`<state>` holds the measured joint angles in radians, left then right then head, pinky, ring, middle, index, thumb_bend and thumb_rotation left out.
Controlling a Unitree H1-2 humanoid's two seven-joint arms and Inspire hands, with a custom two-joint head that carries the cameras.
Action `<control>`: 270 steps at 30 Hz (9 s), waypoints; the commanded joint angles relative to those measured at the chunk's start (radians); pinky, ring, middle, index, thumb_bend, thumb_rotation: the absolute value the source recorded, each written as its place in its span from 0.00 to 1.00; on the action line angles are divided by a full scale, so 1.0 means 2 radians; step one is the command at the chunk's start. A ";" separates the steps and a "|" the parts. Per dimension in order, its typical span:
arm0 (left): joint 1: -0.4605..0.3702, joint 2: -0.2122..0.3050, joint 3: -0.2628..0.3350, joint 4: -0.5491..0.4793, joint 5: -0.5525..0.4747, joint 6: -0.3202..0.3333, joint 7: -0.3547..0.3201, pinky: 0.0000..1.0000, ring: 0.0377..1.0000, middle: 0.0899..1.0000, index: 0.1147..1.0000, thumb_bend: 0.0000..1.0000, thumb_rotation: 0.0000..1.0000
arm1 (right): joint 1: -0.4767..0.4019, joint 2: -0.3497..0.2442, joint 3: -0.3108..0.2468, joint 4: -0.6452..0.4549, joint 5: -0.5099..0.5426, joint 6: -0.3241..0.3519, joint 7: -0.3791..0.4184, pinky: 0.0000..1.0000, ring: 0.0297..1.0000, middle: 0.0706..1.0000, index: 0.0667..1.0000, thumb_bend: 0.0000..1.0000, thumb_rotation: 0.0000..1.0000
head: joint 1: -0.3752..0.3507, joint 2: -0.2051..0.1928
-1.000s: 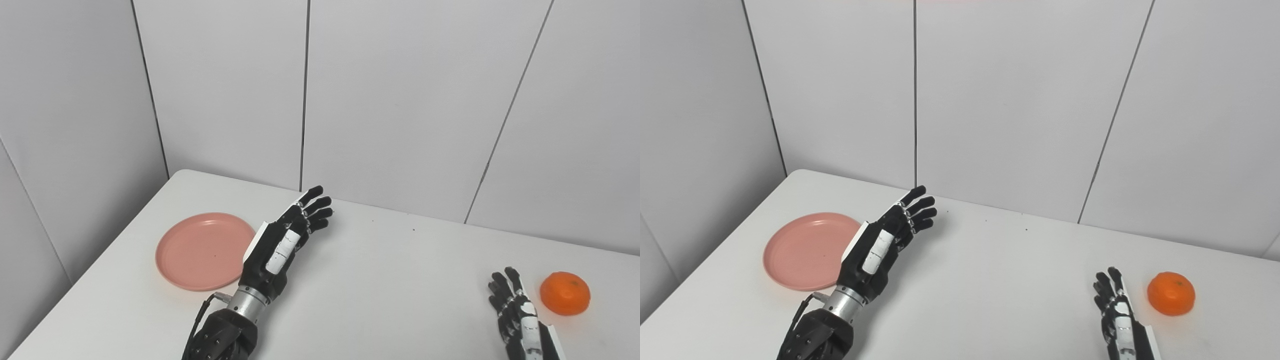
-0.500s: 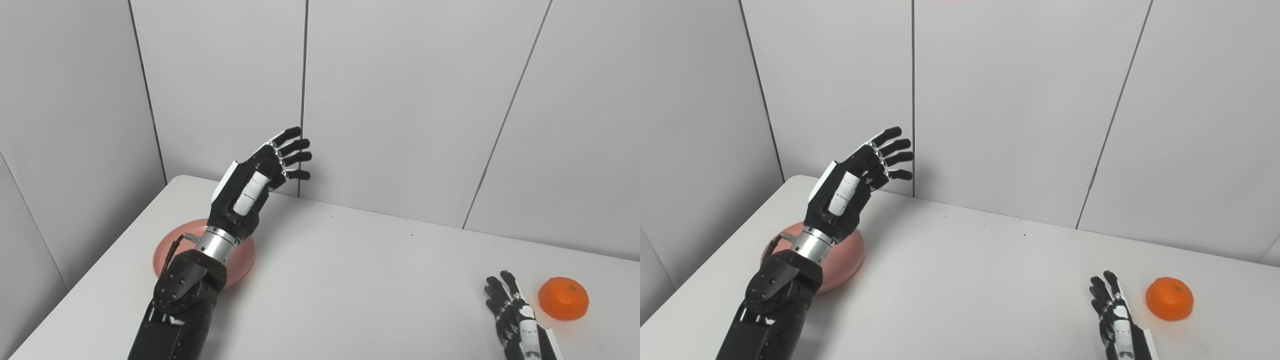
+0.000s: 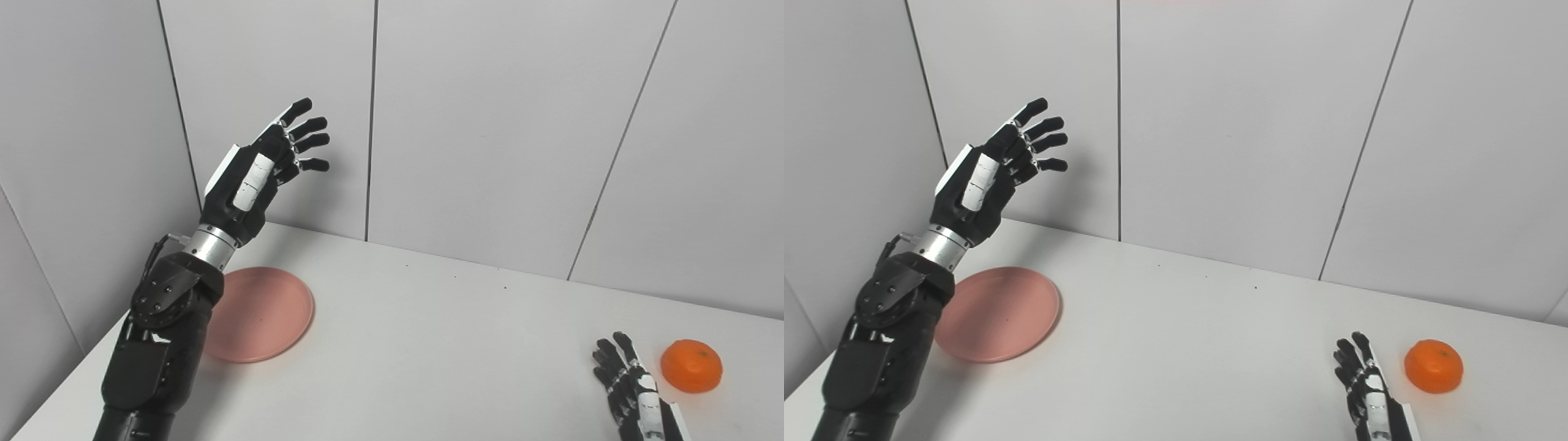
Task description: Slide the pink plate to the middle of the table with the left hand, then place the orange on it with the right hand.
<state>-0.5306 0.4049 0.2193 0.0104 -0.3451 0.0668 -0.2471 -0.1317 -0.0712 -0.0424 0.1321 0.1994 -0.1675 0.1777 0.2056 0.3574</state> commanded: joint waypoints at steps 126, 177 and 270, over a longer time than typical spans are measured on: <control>0.052 -0.067 -0.019 0.275 0.053 -0.113 0.028 0.83 0.95 0.99 1.00 1.00 0.82 | 0.049 0.016 0.008 0.013 0.007 0.021 -0.003 0.89 0.88 0.89 0.95 0.82 1.00 | -0.027 0.039; 0.073 -0.138 -0.058 0.169 0.069 -0.038 0.085 0.82 0.94 0.97 1.00 1.00 0.83 | 0.052 0.017 0.014 0.001 0.001 0.025 -0.001 0.87 0.86 0.89 0.95 0.81 1.00 | -0.035 0.044; 0.082 -0.257 -0.109 0.124 0.080 0.012 0.093 0.86 0.97 0.98 1.00 0.87 0.77 | 0.071 0.064 0.048 -0.070 -0.061 0.079 -0.047 0.82 0.84 0.88 0.94 0.86 1.00 | -0.186 0.095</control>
<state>-0.3658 -0.0874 0.0116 0.2703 -0.1836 0.0681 -0.0549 -0.0290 0.0483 0.0498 -0.0242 0.0764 -0.0384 0.0932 -0.1657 0.5445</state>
